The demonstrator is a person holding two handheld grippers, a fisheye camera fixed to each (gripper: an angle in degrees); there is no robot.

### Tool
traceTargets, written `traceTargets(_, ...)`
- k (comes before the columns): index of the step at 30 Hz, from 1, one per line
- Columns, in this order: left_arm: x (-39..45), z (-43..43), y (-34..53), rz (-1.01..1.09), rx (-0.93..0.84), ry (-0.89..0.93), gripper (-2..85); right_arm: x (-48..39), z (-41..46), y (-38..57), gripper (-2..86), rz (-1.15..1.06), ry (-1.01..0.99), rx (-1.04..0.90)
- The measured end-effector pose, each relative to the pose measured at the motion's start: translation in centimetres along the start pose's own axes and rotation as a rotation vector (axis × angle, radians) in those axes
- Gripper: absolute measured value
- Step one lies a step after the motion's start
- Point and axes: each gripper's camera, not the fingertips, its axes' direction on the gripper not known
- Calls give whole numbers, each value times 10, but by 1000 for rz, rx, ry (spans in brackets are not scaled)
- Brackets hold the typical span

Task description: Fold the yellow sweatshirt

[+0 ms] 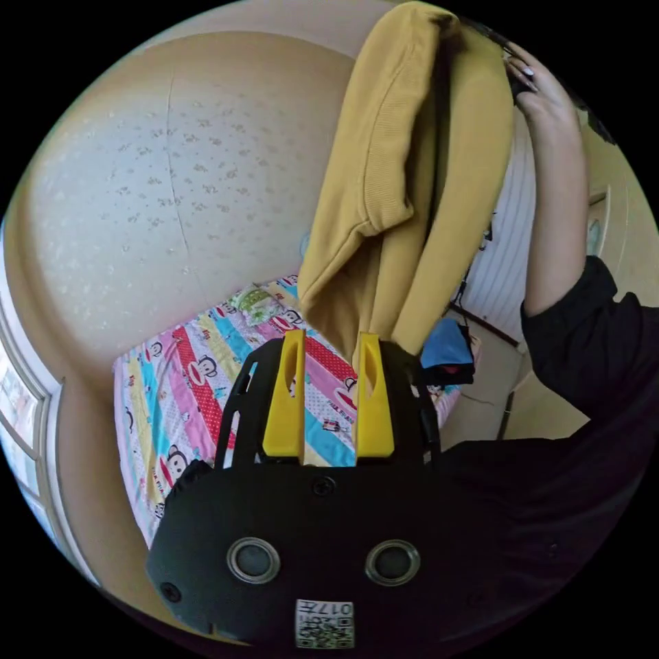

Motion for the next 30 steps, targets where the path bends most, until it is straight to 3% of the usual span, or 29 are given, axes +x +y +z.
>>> traceTargets(3, -7, -26, 0, -7, 94, -70, 104, 30, -8, 4, 48, 80, -144, 13)
traceTargets(9, -10, -31, -21, 70, 83, 74, 89, 58, -2, 23, 48, 134, -381, 18)
traceTargets(15, -48, -60, -1, -68, 181, 57, 16, 82, 3, 63, 48, 124, -380, -71)
traceTargets(17, -97, -98, 23, -176, 270, 228, 9, 94, -3, 89, 48, 138, -344, -137)
traceTargets(20, -157, -151, 52, -258, 331, 457, 5, 110, -37, 132, 48, 88, -455, -208)
traceTargets(25, -181, -277, 79, -181, 546, 521, 4, 94, -89, 179, 47, -180, -523, -400)
traceTargets(30, -176, -346, 44, -174, 458, 262, 6, 107, -69, 209, 50, -97, -625, -403)
